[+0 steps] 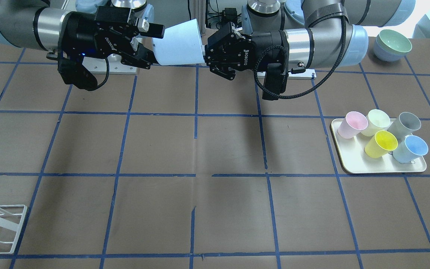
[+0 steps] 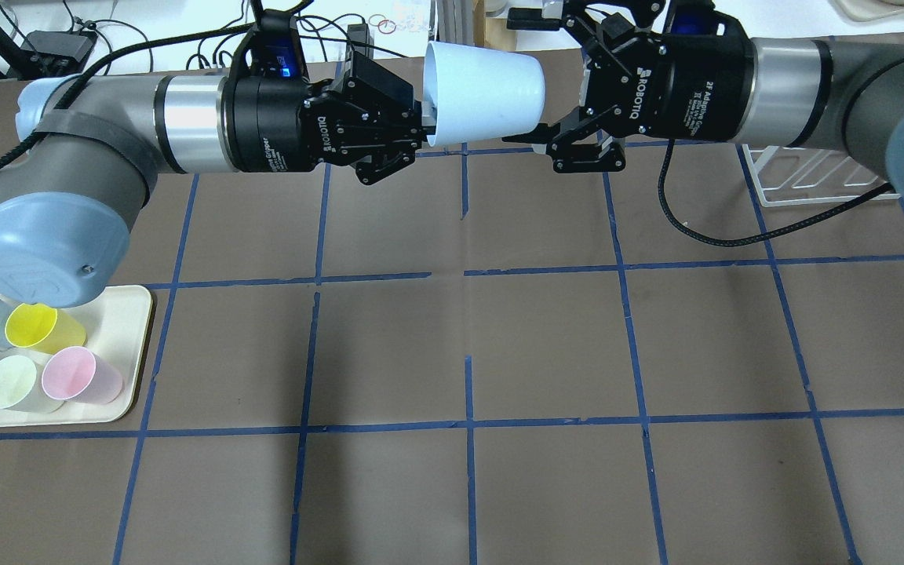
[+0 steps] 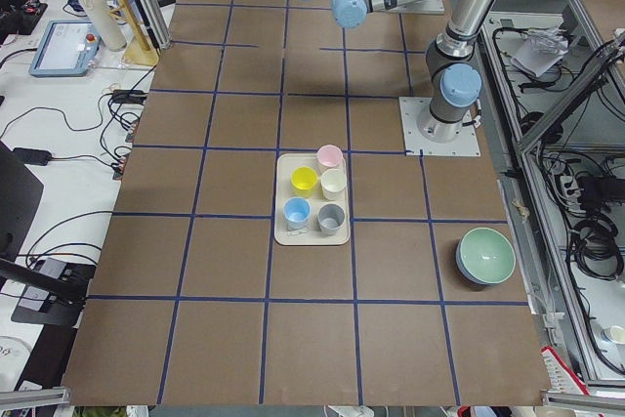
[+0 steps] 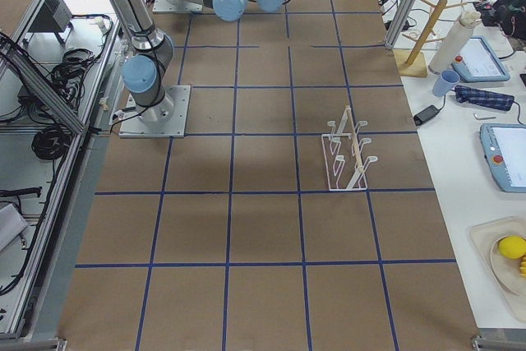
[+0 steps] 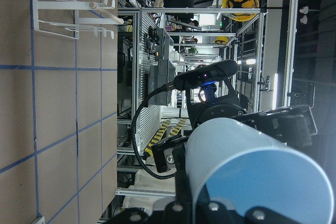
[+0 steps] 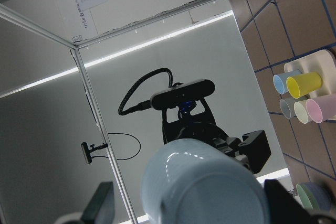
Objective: Transfer IKEA cup to right arm and place on rack
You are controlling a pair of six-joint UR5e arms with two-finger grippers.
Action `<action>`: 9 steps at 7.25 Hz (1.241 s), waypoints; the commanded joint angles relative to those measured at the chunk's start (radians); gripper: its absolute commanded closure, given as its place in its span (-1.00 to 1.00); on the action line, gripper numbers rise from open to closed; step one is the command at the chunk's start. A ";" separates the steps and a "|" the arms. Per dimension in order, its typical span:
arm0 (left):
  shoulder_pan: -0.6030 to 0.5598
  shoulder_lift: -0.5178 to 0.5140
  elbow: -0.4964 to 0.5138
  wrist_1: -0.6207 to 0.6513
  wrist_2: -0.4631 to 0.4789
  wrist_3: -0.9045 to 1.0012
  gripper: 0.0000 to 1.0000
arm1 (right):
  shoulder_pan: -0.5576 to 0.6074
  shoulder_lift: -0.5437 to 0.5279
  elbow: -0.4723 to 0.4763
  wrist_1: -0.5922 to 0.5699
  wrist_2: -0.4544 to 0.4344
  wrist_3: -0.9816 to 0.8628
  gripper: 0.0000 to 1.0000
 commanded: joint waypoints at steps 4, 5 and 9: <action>0.000 0.005 0.000 0.000 0.002 -0.022 1.00 | -0.003 -0.006 0.002 0.029 -0.004 0.005 0.30; 0.000 0.005 0.001 0.000 0.002 -0.024 1.00 | -0.003 -0.006 -0.002 0.029 -0.004 0.004 0.67; 0.001 0.006 0.006 0.000 0.004 -0.084 -1.00 | -0.046 -0.001 -0.011 0.014 -0.003 0.005 1.00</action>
